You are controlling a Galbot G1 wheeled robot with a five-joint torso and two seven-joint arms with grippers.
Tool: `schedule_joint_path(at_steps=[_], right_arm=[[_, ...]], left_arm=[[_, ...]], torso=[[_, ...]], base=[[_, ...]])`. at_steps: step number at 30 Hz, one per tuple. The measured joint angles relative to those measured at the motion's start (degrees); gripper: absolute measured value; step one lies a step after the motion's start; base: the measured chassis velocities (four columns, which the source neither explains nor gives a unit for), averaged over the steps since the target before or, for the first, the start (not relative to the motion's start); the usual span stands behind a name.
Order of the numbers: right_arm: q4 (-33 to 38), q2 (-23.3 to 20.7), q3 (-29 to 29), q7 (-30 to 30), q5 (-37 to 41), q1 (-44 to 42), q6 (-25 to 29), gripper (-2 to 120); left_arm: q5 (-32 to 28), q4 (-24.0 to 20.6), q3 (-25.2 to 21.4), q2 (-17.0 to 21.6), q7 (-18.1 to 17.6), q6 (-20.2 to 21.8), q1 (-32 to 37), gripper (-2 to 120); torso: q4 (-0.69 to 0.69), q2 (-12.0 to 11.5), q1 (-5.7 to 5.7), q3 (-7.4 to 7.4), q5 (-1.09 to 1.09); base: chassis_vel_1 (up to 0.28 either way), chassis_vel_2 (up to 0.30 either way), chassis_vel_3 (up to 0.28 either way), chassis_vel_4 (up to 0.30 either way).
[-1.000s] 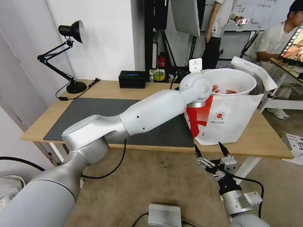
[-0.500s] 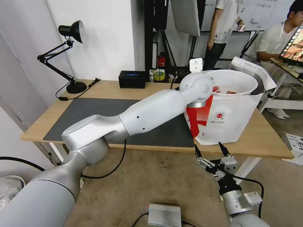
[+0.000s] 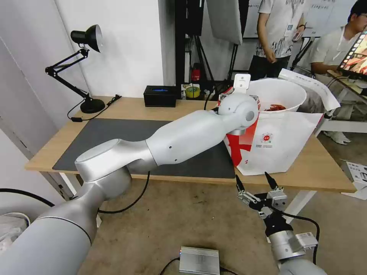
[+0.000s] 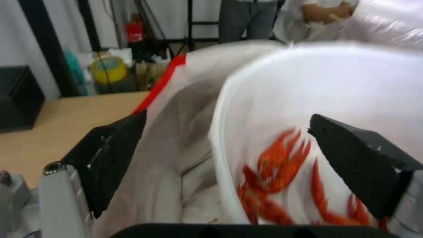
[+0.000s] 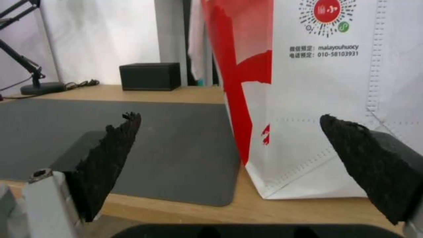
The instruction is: Pick up the trash from the table and place it into the takeout bag.
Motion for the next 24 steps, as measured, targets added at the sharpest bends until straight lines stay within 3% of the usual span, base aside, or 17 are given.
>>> schedule_joint_path(at_steps=[18, 21, 24], right_arm=[[0.0, 0.0, 0.0, 0.0, 0.0, 0.0, 0.0, 100], [0.0, 0.0, 0.0, 0.0, 0.0, 0.0, 0.0, 100], [0.0, 0.0, 0.0, 0.0, 0.0, 0.0, 0.0, 100]], left_arm=[[-0.8, -1.4, -2.5, 0.1, 0.2, -0.9, -1.3, 100], [-0.8, -2.5, -3.6, 0.3, 0.2, -0.9, -1.3, 100], [-0.8, -6.7, -3.9, 3.8, 1.6, -1.1, -1.3, 100]], torso=[[0.00, 0.0, 0.00, 0.00, 0.00], [0.00, 0.0, 0.01, 0.00, 0.00], [-0.01, 0.0, 0.00, 0.00, 0.00]], base=[[0.000, 0.000, 0.000, 0.000], [0.000, 0.000, 0.000, 0.000], [0.000, 0.000, 0.000, 0.000]])
